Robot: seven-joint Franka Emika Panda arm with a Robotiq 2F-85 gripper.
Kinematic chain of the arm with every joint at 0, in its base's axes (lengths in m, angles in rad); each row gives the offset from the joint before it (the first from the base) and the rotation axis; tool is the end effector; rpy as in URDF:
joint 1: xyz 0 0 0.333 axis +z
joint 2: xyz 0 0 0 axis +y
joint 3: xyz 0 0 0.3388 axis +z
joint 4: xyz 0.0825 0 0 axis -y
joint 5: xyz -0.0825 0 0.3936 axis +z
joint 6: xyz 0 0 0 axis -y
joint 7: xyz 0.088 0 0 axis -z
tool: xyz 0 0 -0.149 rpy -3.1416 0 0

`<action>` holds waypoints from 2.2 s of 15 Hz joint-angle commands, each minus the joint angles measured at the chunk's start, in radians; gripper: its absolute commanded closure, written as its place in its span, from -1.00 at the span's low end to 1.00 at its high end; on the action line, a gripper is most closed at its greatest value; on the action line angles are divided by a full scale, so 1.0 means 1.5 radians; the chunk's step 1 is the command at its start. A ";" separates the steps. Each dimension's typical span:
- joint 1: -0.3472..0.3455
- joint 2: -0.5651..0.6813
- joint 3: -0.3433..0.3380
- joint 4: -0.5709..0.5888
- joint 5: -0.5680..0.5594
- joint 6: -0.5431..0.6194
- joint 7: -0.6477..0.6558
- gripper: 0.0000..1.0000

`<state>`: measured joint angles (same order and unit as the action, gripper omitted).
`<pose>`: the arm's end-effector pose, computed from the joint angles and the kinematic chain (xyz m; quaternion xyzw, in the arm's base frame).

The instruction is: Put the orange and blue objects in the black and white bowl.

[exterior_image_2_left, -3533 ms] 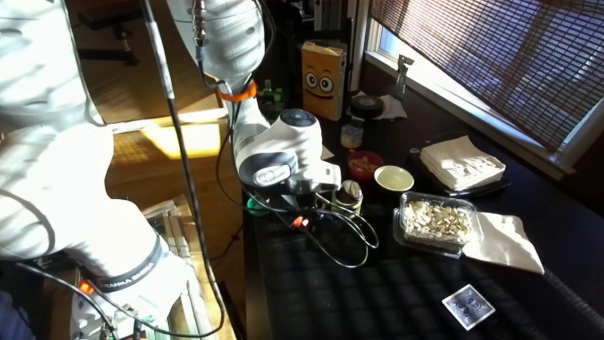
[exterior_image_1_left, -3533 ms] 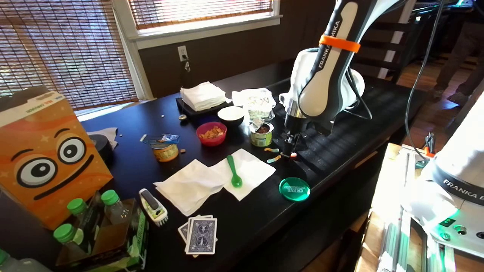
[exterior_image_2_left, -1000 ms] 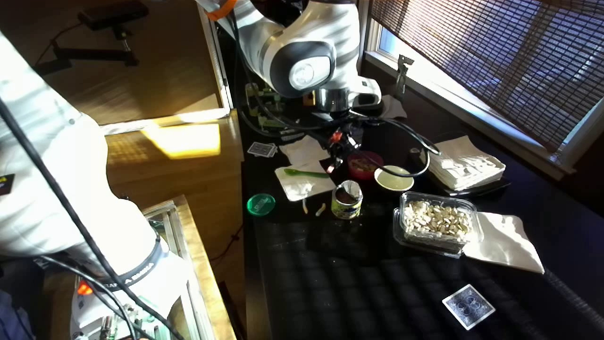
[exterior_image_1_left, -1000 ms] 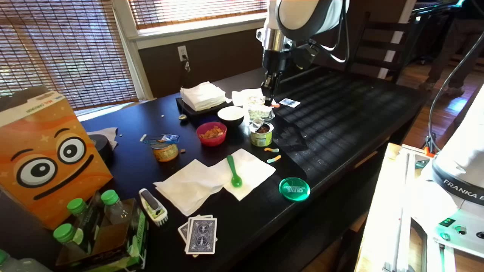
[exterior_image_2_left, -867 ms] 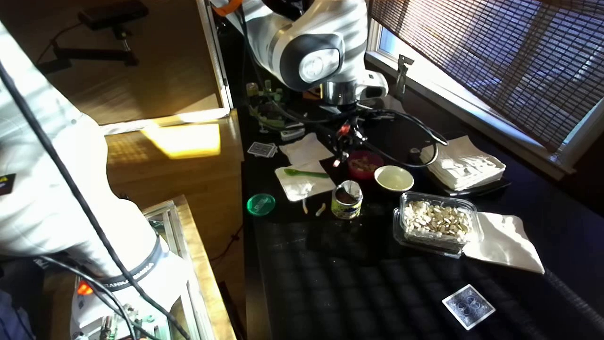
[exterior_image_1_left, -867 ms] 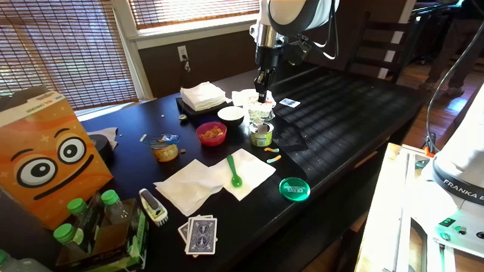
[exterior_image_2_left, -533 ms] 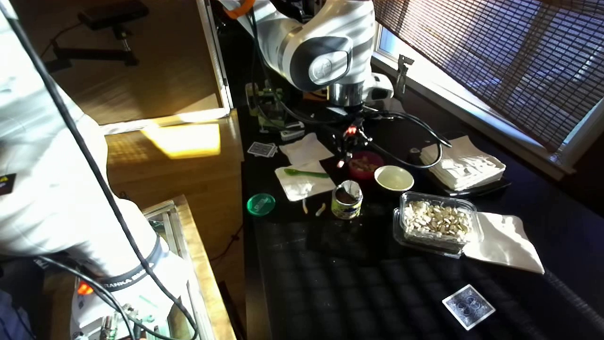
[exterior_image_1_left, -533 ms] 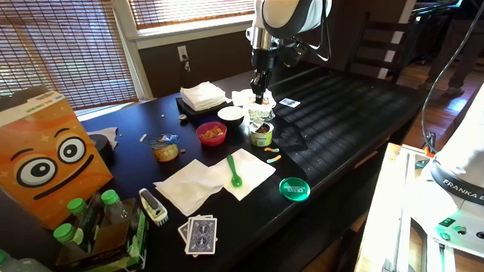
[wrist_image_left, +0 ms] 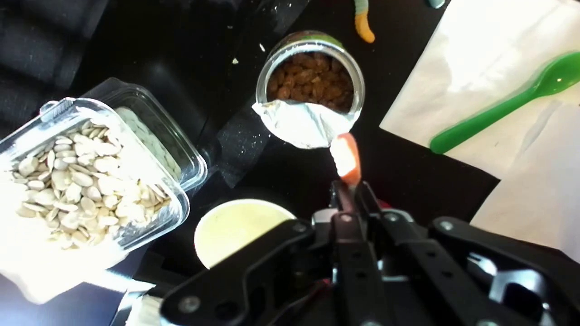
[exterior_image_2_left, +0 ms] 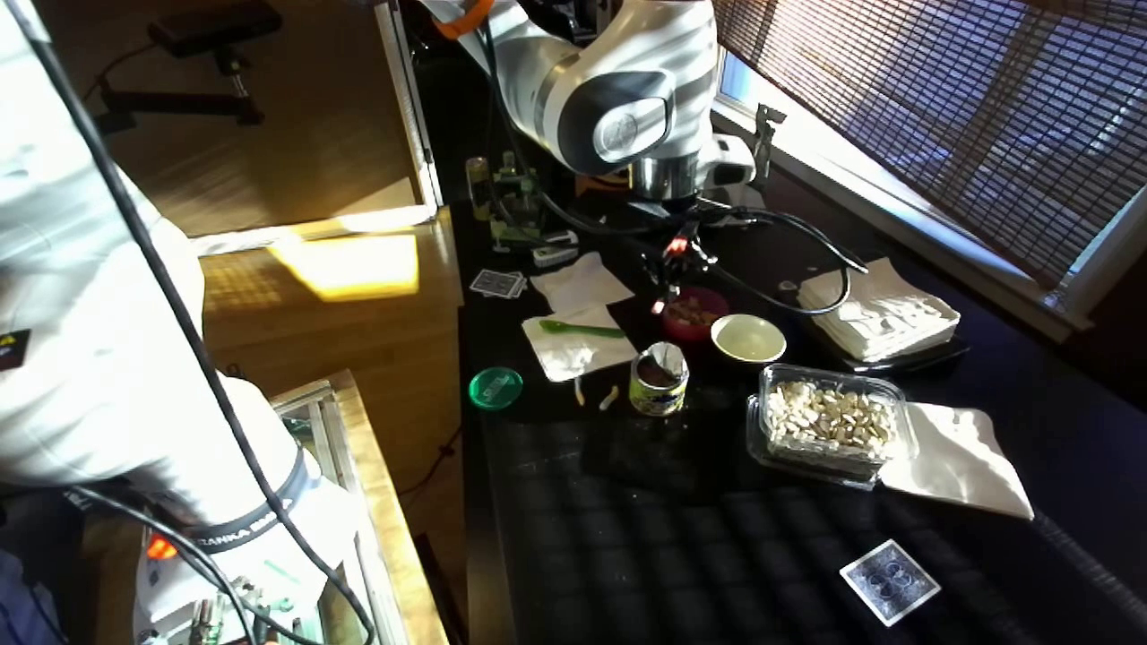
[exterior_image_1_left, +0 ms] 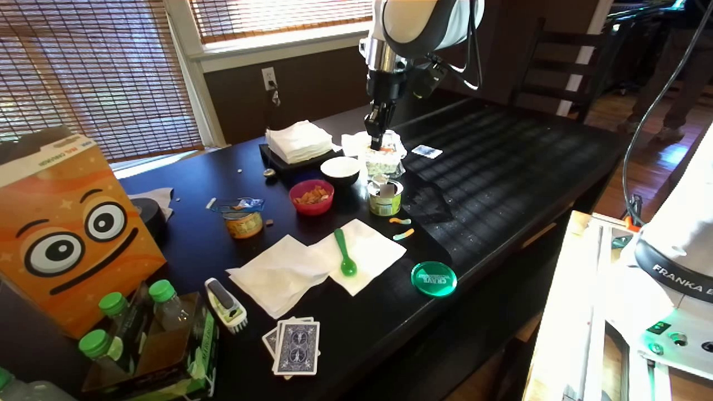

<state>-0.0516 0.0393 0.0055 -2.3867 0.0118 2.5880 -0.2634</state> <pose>0.5266 -0.0242 0.2925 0.9913 0.1033 0.0805 0.0089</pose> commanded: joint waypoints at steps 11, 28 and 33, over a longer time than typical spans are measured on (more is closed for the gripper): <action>-0.001 0.180 -0.004 0.212 -0.081 0.028 -0.057 0.95; -0.014 0.311 -0.003 0.374 -0.110 -0.006 -0.094 0.92; -0.014 0.317 -0.007 0.382 -0.114 -0.015 -0.092 0.15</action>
<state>-0.0670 0.4938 -0.0035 -1.8530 -0.1281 2.5951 -0.3998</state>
